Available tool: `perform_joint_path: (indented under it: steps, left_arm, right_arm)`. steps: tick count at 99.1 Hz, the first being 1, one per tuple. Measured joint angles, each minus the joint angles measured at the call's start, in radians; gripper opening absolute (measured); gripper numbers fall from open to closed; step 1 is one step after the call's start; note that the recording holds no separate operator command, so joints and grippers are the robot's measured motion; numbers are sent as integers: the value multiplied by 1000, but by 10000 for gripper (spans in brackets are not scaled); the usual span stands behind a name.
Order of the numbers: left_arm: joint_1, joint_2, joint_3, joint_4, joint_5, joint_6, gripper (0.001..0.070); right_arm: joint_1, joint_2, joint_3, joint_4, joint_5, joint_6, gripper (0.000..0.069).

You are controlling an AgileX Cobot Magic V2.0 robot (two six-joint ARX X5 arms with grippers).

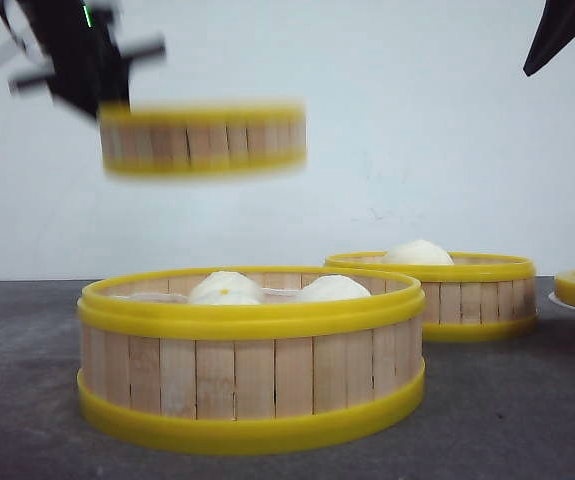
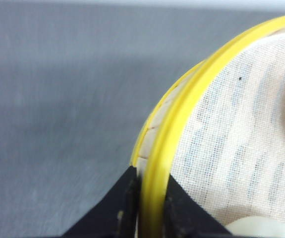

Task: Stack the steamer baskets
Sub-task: 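Lift the basket with the left gripper and lower it onto the front basket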

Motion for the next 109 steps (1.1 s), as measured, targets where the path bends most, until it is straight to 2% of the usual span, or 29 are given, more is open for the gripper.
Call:
perform_joint_path:
  steps: [9,16,36,52,76,90,100,109]
  left_arm:
    - [-5,-110,9,-48,55,9,31]
    - [-18,-178,9,-93,70,20,31]
    - [-64,-303,9,-240,79,71,31]
    - [-100,-326,3,-317,78,90,31]
    - [-184,-326,-214,-230,71,91,31]
    - [-247,-324,-380,-122,38,74,31]
    - [-271,-324,-472,-47,30,56,31]
    - [-286,-324,-537,12,0,44,31]
  right_arm:
    - [0,0,0,0,0,0,538]
    - [0,-2,0,1,0,0,538]
    - [0,-30,3,2,0,0,538]
    - [0,-66,14,11,0,0,538]
    - [0,-116,14,11,0,1,538]
    - [0,-142,14,11,0,1,538]
    - [0,-148,14,2,0,1,538]
    - [0,-148,14,-6,0,1,538]
